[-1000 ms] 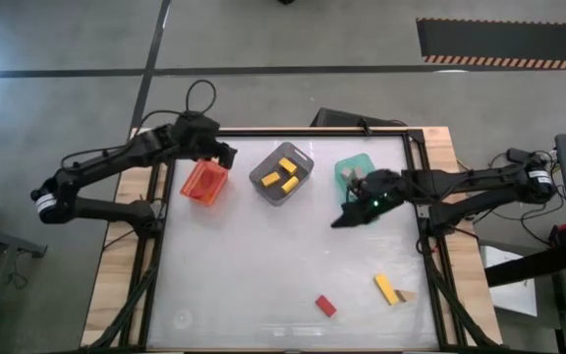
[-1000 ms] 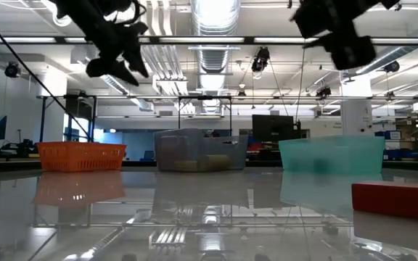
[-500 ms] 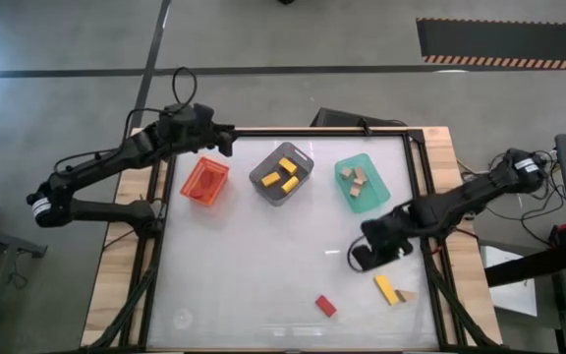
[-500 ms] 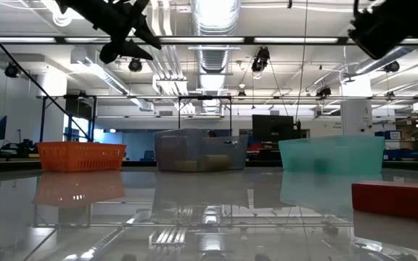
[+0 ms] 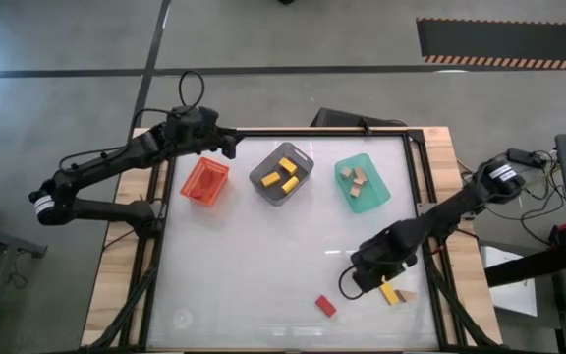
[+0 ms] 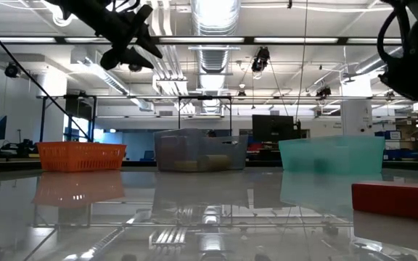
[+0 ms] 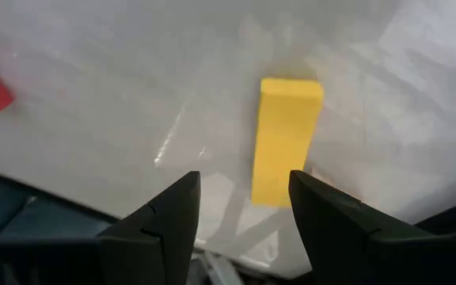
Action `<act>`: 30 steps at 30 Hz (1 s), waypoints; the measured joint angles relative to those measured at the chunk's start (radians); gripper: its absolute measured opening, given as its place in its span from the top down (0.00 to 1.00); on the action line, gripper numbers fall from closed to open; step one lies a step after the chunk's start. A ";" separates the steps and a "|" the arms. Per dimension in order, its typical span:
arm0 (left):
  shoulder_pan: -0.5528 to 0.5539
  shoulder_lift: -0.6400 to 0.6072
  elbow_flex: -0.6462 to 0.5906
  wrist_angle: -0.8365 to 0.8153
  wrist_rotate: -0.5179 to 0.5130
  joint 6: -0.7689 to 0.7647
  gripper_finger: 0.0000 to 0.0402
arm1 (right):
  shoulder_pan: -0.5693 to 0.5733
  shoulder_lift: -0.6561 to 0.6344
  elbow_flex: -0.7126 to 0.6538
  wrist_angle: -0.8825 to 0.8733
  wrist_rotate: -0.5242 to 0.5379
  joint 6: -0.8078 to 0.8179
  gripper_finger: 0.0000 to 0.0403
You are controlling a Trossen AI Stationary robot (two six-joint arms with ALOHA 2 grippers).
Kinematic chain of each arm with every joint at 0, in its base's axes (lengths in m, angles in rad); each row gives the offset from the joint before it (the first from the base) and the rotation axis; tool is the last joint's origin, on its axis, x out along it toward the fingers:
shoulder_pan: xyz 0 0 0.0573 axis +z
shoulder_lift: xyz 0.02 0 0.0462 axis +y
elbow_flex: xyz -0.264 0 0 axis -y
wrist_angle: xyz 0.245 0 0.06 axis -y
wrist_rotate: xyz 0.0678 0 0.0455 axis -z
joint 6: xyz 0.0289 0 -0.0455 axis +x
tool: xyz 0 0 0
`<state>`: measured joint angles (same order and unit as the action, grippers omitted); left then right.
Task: Sort & place blocks by color
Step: Put the yellow block into the black bin
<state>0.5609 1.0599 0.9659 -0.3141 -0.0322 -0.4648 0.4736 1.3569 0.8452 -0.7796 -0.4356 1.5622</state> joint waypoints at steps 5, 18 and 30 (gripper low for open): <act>0.000 0.000 -0.006 0.001 0.000 0.000 0.57 | 0.000 0.012 0.000 0.003 0.029 -0.042 0.54; 0.000 0.000 -0.008 0.019 0.000 0.000 0.57 | 0.000 0.054 0.000 -0.012 0.044 -0.117 0.54; 0.000 -0.001 -0.007 0.024 0.000 -0.001 0.57 | 0.000 0.056 -0.017 -0.008 0.054 -0.133 0.54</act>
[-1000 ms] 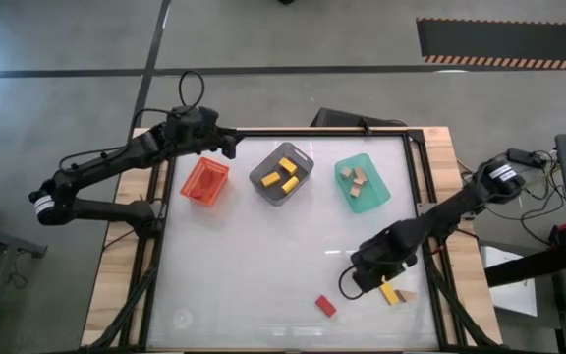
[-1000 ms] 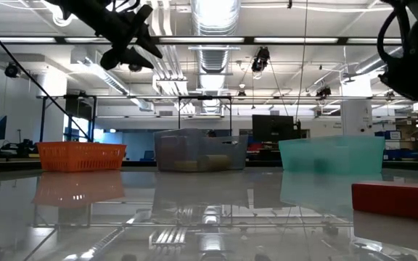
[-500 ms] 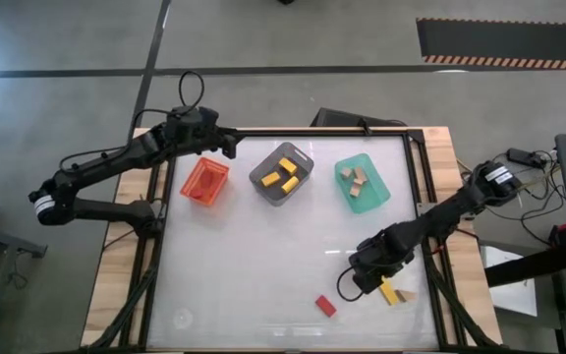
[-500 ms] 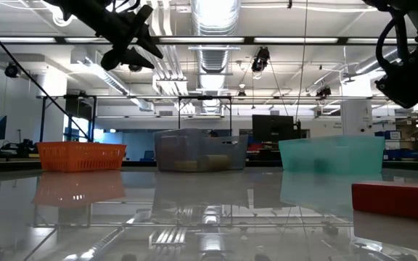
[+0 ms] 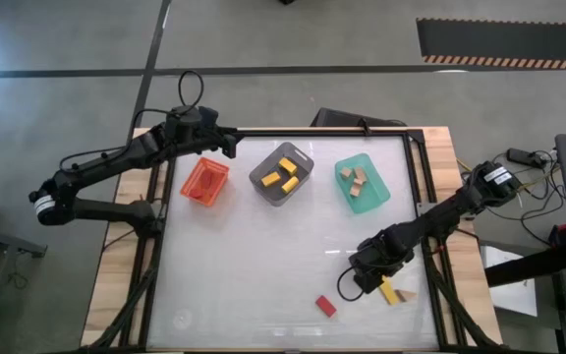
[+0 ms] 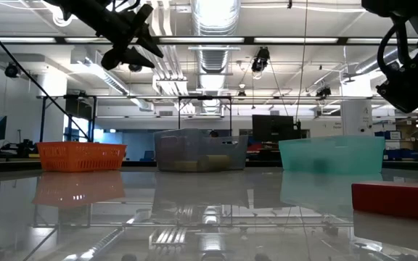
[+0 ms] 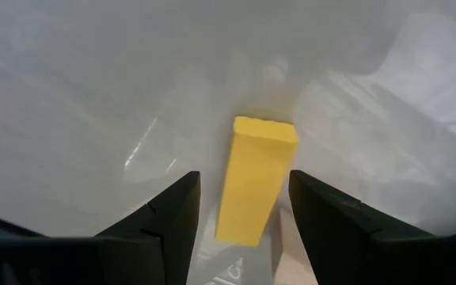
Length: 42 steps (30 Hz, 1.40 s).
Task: Sort & place blocks by color
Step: Put the yellow block into the black bin
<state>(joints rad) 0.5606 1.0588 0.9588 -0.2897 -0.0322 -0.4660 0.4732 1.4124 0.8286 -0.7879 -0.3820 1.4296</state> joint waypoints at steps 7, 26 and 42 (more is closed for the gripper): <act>0.000 0.000 0.000 -0.001 0.000 0.000 0.57 | 0.000 0.000 -0.020 0.026 0.000 0.001 0.54; 0.000 0.000 0.001 -0.003 -0.003 -0.001 0.57 | -0.001 0.042 -0.119 0.130 -0.053 0.014 0.54; 0.000 -0.001 0.002 0.030 -0.029 0.000 0.57 | 0.000 0.021 -0.122 0.108 -0.064 0.049 0.83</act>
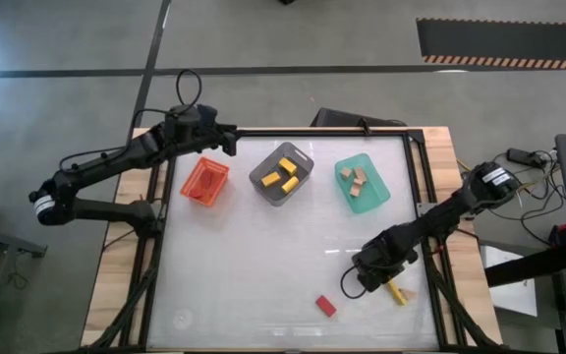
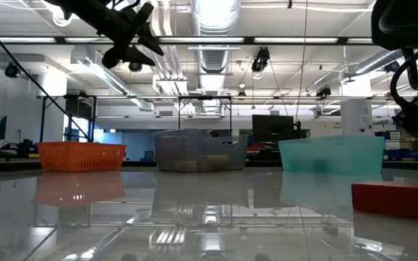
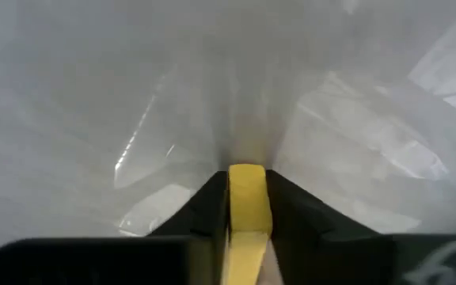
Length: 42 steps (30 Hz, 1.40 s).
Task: Sort & place blocks by color
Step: Put the yellow block into the black bin
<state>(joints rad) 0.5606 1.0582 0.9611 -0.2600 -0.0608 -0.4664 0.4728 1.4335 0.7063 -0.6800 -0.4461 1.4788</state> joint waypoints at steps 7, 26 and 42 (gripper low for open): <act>-0.003 -0.002 0.005 0.036 0.002 -0.001 0.57 | -0.036 -0.111 0.000 -0.017 0.004 0.006 0.90; -0.074 0.001 -0.002 0.269 0.190 -0.035 0.57 | -0.489 -0.466 0.118 0.402 0.537 -0.536 0.90; -0.157 -0.014 -0.003 0.394 0.194 -0.132 0.57 | -0.754 -0.204 0.199 0.884 0.551 -0.834 0.90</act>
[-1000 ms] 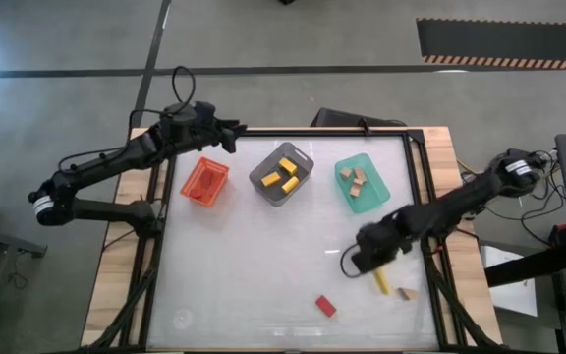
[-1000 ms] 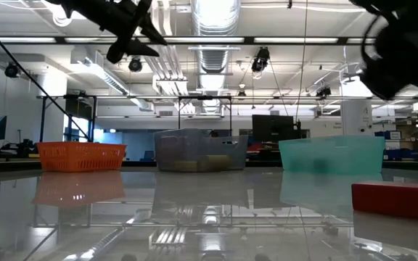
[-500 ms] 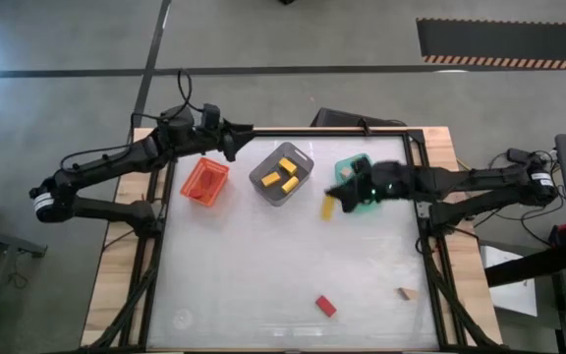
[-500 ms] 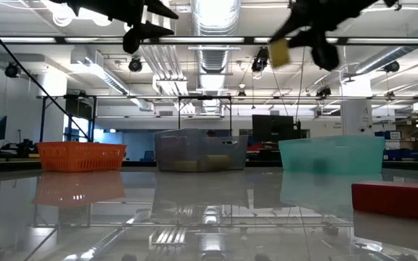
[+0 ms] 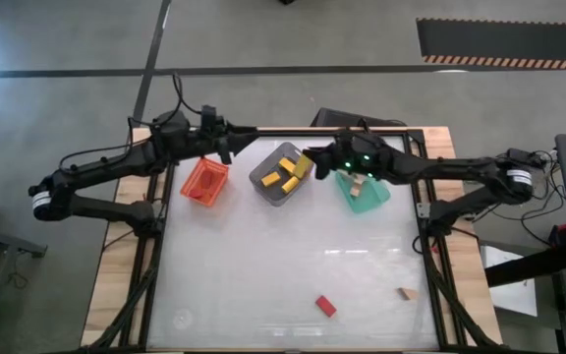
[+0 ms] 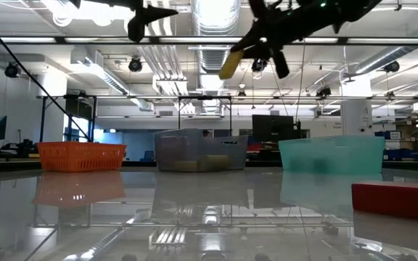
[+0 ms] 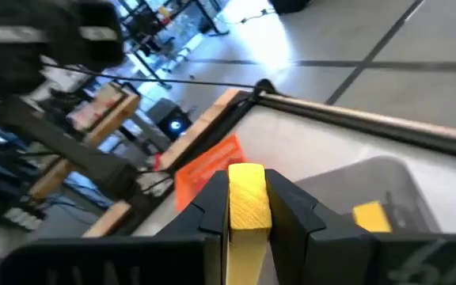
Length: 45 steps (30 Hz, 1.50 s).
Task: Sort & place blocks by color
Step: Put the yellow block into the black bin
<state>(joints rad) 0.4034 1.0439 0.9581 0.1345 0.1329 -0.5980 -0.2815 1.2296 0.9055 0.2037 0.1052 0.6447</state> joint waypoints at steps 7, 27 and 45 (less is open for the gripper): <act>0.000 -0.027 0.012 0.090 -0.002 0.001 0.57 | -0.049 0.198 0.202 -0.199 0.000 -0.122 0.90; 0.000 -0.077 0.000 0.143 -0.010 0.002 0.57 | -0.075 0.606 0.572 -0.487 -0.009 -0.288 0.87; 0.000 -0.076 -0.003 0.139 -0.010 0.003 0.57 | -0.032 0.633 0.565 -0.452 -0.061 -0.138 0.79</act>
<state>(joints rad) 0.4038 0.9680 0.9546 0.2737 0.1226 -0.5949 -0.3138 1.8629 1.4704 -0.2485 0.0441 0.5071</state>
